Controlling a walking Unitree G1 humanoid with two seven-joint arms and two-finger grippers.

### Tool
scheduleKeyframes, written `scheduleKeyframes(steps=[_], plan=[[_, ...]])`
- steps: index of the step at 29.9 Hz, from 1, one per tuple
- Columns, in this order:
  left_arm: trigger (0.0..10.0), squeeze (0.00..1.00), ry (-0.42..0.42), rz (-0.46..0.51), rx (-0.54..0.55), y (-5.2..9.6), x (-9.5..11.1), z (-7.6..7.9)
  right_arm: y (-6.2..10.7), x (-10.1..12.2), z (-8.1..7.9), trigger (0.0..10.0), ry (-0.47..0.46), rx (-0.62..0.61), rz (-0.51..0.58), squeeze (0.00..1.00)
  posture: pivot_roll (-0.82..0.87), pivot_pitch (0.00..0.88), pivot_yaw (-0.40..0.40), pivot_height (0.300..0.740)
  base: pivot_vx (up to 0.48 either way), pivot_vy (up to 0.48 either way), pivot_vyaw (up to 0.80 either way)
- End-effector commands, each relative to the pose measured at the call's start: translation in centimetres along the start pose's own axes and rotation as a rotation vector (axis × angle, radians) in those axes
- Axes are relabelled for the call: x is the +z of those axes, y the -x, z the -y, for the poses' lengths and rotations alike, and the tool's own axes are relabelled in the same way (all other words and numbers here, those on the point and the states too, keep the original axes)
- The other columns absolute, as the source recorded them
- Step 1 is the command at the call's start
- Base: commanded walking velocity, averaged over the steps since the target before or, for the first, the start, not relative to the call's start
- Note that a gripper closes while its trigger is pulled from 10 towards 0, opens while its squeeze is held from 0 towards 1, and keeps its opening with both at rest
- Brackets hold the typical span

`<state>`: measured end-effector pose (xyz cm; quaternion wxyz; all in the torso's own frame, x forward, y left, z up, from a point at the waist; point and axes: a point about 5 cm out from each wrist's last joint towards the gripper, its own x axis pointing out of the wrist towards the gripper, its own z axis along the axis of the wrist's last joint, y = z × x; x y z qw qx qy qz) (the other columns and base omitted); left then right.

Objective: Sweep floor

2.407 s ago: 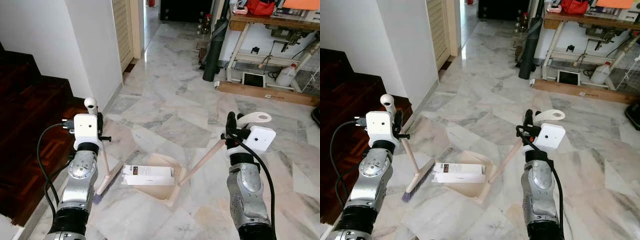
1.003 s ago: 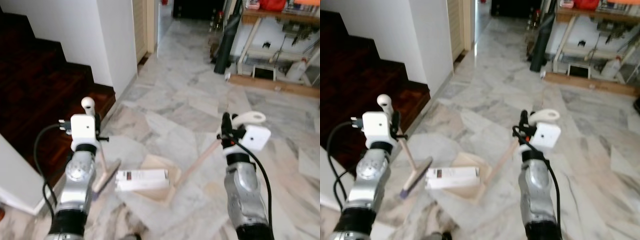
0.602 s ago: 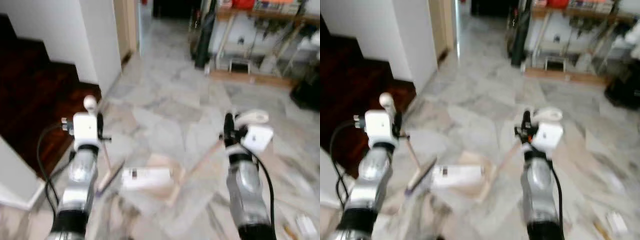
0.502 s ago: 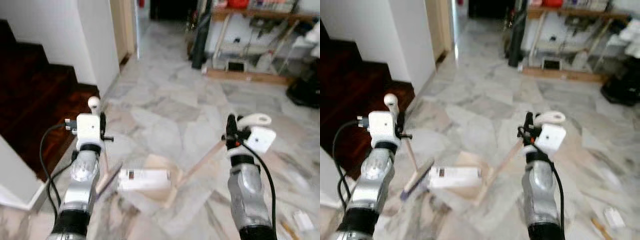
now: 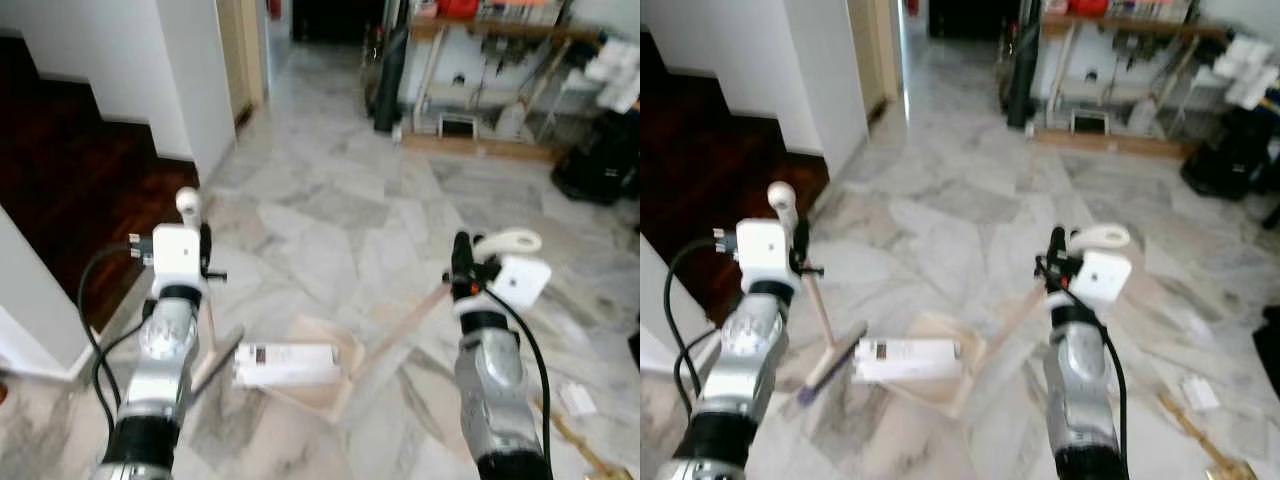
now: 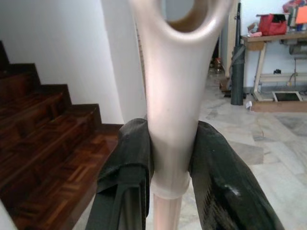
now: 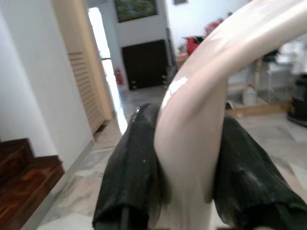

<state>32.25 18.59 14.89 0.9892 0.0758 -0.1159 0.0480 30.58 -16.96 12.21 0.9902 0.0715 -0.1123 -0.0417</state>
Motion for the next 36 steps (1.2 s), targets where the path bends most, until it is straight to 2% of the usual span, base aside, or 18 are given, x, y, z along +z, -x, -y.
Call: scheduleKeyframes(steps=[1, 36], plan=[[10.0, 0.0, 0.002, 0.066, -0.004, -0.53, 1.44, 0.23, -0.6, 1.45, 0.01, 10.0, -0.017, -0.003, 0.069, 0.0, -0.01, 0.0, -0.031, 0.74, -0.247, 0.0, 0.0], [10.0, 0.0, -0.007, 0.063, 0.002, -0.5, 1.5, -0.02, -0.55, 1.22, -0.18, 10.0, -0.025, 0.004, 0.056, 0.0, 0.0, 0.004, -0.03, 0.74, -0.25, 0.0, 0.0]])
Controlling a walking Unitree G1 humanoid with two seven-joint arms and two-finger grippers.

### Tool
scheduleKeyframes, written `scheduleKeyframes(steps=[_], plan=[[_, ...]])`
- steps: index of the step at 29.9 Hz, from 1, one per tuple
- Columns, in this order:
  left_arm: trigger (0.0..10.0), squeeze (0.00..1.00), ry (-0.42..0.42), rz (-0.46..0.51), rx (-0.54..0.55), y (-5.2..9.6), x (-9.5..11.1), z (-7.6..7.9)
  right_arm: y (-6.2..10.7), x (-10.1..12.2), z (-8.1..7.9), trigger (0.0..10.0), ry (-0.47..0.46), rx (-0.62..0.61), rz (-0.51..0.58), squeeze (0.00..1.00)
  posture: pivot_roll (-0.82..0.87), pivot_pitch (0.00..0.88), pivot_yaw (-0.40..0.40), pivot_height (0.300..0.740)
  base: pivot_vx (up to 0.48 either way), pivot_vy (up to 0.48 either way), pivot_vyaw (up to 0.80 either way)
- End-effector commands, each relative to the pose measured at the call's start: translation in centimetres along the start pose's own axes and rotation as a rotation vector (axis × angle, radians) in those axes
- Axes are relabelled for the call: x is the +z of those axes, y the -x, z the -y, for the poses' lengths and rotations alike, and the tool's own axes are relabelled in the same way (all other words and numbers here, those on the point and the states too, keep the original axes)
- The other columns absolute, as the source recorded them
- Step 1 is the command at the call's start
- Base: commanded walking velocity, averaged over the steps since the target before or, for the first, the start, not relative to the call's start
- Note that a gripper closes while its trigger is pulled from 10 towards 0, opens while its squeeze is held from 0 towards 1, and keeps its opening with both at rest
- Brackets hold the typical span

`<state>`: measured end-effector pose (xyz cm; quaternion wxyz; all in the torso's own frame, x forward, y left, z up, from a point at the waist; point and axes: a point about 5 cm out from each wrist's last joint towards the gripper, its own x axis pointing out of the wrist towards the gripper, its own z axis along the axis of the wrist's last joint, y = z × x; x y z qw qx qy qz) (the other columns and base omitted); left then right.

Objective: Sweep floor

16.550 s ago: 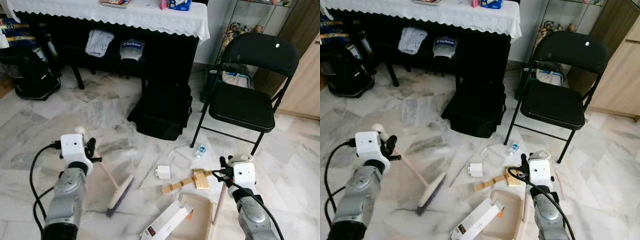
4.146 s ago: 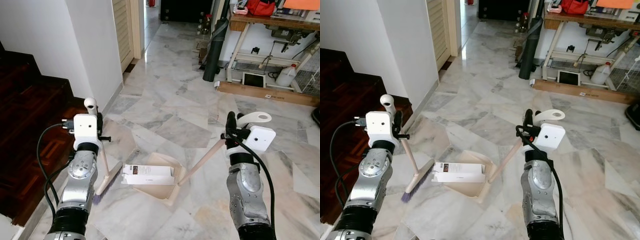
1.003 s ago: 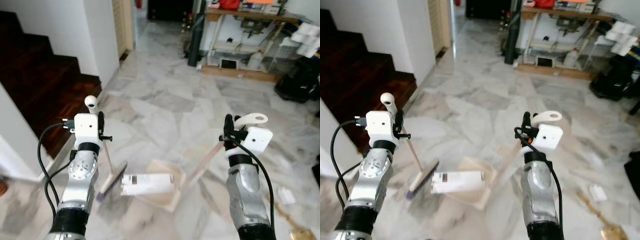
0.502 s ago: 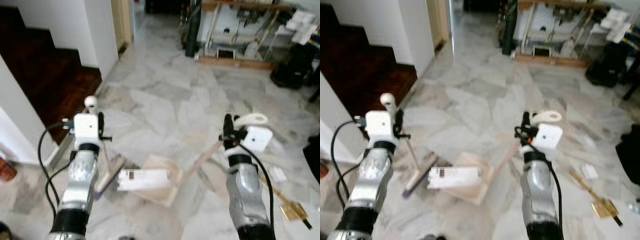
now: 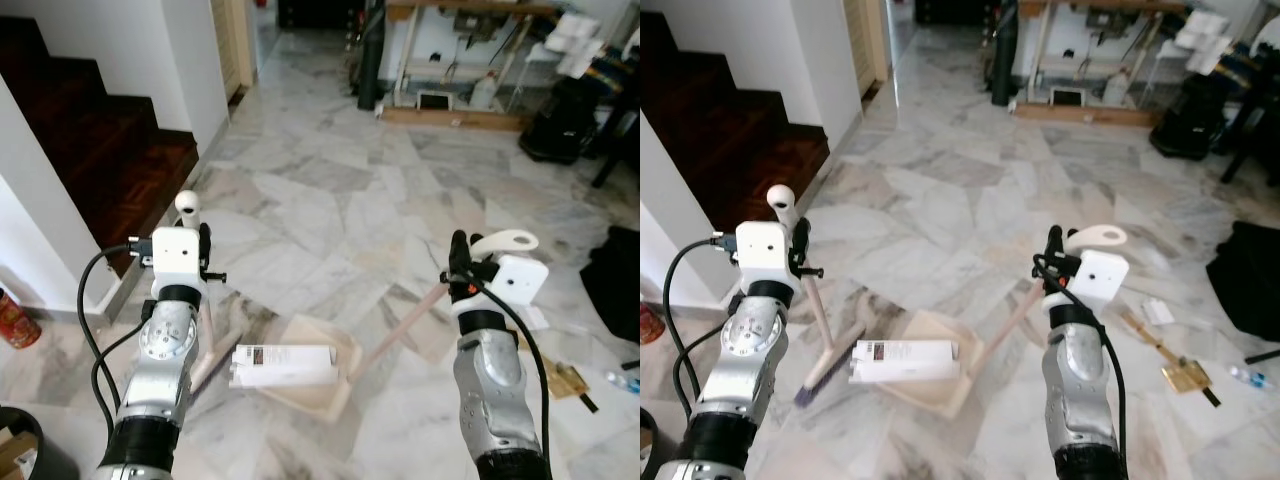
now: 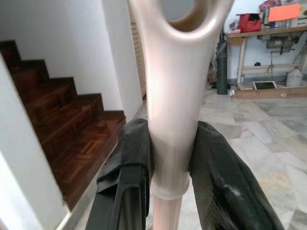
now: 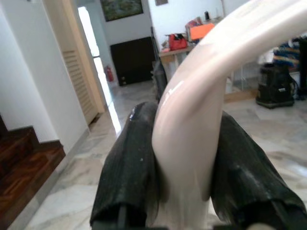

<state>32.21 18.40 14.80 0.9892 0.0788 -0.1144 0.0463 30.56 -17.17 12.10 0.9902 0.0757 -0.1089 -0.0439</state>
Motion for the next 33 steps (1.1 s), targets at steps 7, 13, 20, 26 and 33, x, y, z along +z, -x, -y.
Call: scheduleKeyframes(steps=[7, 13, 20, 26, 33], plan=[[10.0, 0.0, 0.0, 0.069, 0.004, -0.68, 1.6, -0.2, -0.63, 1.3, -0.51, 10.0, -0.019, 0.013, 0.064, 0.0, -0.01, 0.0, -0.026, 0.74, -0.258, 0.0, 0.0], [10.0, 0.0, -0.001, 0.072, -0.004, -0.82, 1.66, -0.09, -0.6, 1.25, -0.55, 10.0, -0.019, 0.015, 0.066, 0.0, -0.01, 0.0, -0.021, 0.74, -0.264, 0.0, 0.0], [10.0, 0.0, -0.014, 0.055, 0.016, -0.96, 1.46, -0.34, -0.59, 1.21, -0.6, 10.0, -0.021, 0.016, 0.065, 0.0, -0.01, 0.0, -0.018, 0.74, -0.071, 0.0, 0.0], [10.0, 0.0, -0.01, 0.058, 0.017, -1.02, 1.57, -0.46, -0.67, 1.27, -0.68, 10.0, -0.024, 0.017, 0.066, 0.0, 0.0, 0.0, -0.018, 0.74, 0.0, 0.0, 0.0], [10.0, 0.0, -0.017, 0.045, 0.023, -0.9, 1.39, -0.56, -0.59, 1.18, -0.75, 10.0, -0.026, 0.019, 0.063, 0.0, 0.0, 0.0, -0.018, 0.74, 0.0, 0.0, 0.0]])
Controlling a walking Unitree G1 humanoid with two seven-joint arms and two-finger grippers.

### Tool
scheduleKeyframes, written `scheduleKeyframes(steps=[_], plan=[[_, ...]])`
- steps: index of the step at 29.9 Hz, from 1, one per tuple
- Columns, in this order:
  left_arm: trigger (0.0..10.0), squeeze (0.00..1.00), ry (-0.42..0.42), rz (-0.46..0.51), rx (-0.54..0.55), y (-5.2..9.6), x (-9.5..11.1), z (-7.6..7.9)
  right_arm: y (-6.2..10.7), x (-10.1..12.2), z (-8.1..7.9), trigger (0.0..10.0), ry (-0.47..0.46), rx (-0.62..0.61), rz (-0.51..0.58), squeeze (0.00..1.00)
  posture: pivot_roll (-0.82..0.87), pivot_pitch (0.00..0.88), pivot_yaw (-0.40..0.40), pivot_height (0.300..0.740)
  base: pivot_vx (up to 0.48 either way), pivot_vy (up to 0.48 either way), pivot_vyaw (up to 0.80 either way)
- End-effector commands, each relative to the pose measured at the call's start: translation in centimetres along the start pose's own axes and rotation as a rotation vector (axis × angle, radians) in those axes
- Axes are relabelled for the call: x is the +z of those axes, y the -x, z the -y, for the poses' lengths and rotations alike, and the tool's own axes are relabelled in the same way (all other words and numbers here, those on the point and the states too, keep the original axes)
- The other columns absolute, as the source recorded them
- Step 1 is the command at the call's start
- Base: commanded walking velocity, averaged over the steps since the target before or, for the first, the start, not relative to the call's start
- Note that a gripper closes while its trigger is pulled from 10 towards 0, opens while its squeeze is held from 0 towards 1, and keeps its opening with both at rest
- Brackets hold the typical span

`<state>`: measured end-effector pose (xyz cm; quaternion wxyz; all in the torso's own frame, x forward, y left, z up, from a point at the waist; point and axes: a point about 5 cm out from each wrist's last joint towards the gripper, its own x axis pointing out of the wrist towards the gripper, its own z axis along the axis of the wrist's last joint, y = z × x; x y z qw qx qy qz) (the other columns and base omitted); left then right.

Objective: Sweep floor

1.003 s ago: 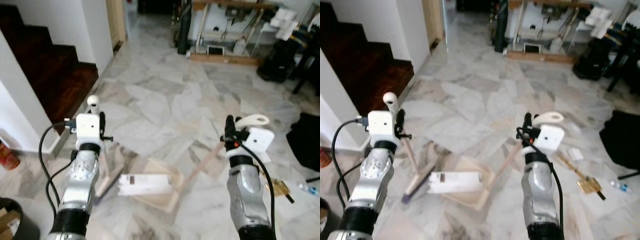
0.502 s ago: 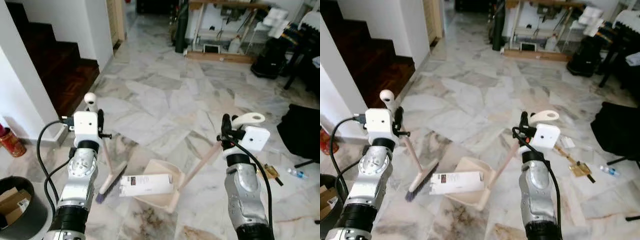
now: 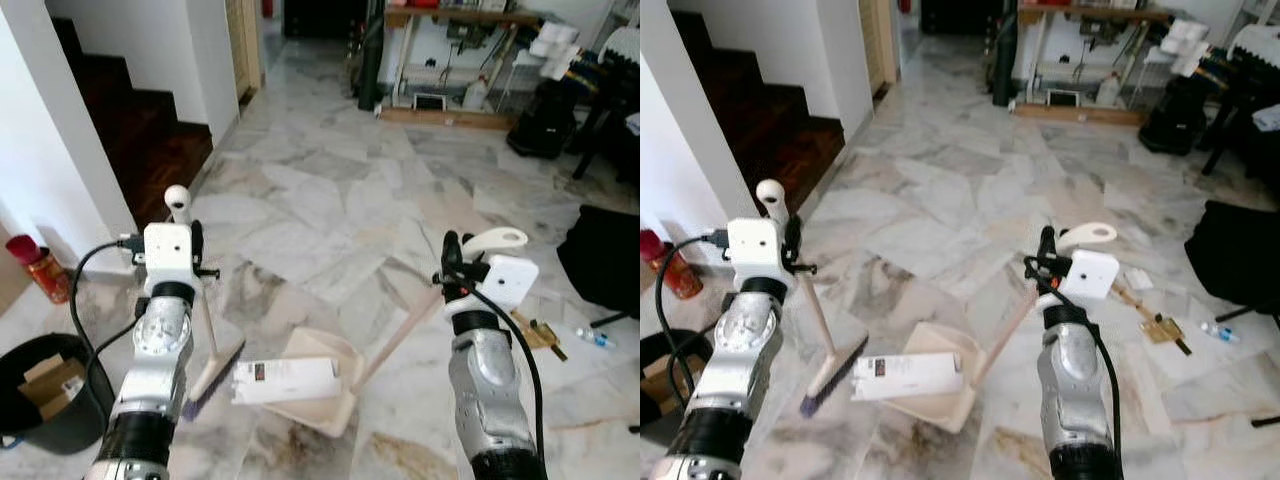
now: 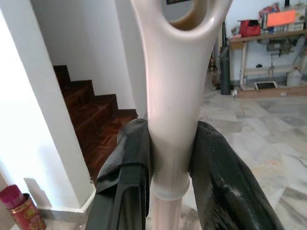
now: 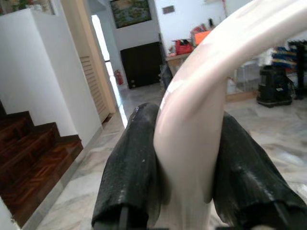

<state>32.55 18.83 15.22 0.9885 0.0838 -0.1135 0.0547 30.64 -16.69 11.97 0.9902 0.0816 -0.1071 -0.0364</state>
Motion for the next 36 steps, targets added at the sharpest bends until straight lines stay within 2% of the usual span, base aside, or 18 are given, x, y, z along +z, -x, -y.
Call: scheduleKeyframes(steps=[1, 5, 19, 36], plan=[[10.0, 0.0, -0.003, 0.044, 0.01, -0.44, 1.11, -0.14, -0.58, 1.39, -0.32, 10.0, -0.013, 0.007, 0.068, 0.0, 0.0, 0.001, -0.018, 0.74, 0.0, 0.0, 0.0], [10.0, 0.0, 0.005, 0.035, 0.019, -0.44, 1.04, -0.21, -0.58, 1.39, -0.33, 10.0, -0.013, 0.007, 0.067, 0.0, 0.0, 0.006, -0.02, 0.74, 0.0, -0.074, 0.0], [10.0, 0.0, 0.01, 0.028, 0.025, -0.38, 0.98, -0.27, -0.67, 1.34, -0.34, 10.0, -0.008, 0.012, 0.059, 0.0, 0.0, 0.012, -0.024, 0.74, 0.0, 0.28, 0.0], [10.0, 0.0, 0.009, 0.031, 0.021, -0.41, 1.13, -0.24, -0.66, 1.25, -0.48, 10.0, -0.013, 0.014, 0.055, 0.0, 0.01, 0.012, -0.02, 0.74, 0.0, 0.386, 0.0]])
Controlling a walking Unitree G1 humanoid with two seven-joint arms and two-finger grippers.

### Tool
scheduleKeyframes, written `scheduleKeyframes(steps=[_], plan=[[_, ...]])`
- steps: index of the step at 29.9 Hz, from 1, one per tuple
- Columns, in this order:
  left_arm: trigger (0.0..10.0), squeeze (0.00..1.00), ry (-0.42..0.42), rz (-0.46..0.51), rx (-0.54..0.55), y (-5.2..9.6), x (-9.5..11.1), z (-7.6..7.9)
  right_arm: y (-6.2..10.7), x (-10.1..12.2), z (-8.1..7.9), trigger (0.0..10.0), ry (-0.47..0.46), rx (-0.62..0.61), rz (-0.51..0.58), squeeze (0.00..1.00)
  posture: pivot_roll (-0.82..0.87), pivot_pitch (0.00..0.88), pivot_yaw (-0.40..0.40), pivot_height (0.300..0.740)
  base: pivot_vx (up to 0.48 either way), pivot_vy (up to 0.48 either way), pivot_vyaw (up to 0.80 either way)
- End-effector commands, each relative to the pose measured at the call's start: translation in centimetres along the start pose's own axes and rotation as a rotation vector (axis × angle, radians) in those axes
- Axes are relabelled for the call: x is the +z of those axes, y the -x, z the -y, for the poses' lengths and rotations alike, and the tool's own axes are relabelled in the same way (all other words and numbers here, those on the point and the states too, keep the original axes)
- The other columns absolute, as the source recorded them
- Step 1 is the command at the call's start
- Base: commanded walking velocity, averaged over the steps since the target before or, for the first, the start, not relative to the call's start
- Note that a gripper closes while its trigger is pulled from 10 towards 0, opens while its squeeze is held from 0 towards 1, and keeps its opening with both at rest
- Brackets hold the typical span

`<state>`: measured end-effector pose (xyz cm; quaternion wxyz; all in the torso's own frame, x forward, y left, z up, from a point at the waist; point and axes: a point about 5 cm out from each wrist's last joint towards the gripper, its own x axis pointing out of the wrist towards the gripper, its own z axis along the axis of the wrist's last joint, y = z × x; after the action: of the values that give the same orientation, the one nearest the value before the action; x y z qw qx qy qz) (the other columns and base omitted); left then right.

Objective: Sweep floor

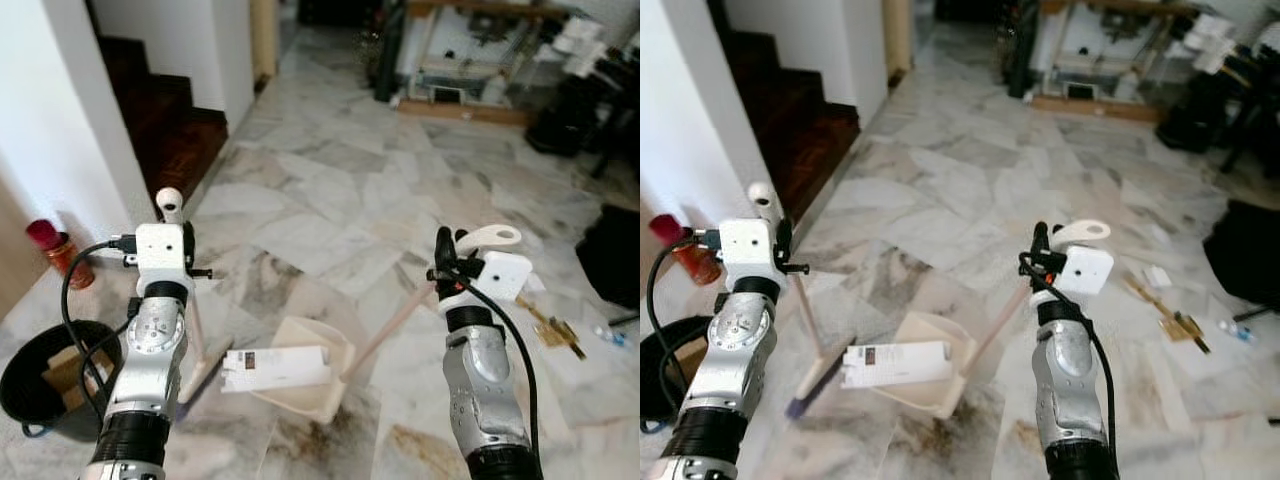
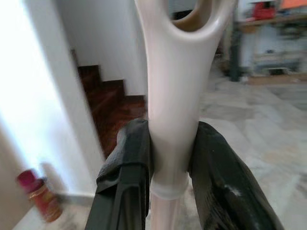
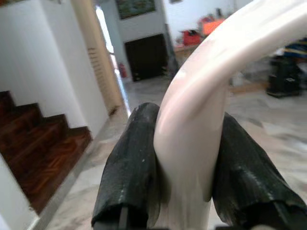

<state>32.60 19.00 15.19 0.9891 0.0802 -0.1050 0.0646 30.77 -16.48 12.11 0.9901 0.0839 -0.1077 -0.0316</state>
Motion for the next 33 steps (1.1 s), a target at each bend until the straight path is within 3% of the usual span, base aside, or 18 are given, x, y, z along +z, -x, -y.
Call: scheduleKeyframes(steps=[1, 19, 33], plan=[[10.0, 0.0, 0.005, 0.05, 0.001, -0.33, 1.21, -0.05, -0.52, 1.18, -0.24, 10.0, -0.007, 0.005, 0.055, 0.0, 0.01, 0.011, -0.02, 0.74, 0.0, 0.394, 0.0], [10.0, 0.0, 0.006, 0.088, -0.039, -0.3, 1.74, 0.52, -0.48, 1.1, -0.35, 10.0, 0.002, 0.012, 0.056, 0.0, 0.0, 0.0, -0.014, 0.74, 0.0, 0.041, 0.0], [10.0, 0.0, 0.001, 0.087, -0.039, -0.26, 1.74, 0.49, -0.43, 1.04, -0.4, 10.0, 0.006, 0.014, 0.052, 0.0, 0.01, 0.003, -0.016, 0.74, 0.0, 0.0, 0.78]])
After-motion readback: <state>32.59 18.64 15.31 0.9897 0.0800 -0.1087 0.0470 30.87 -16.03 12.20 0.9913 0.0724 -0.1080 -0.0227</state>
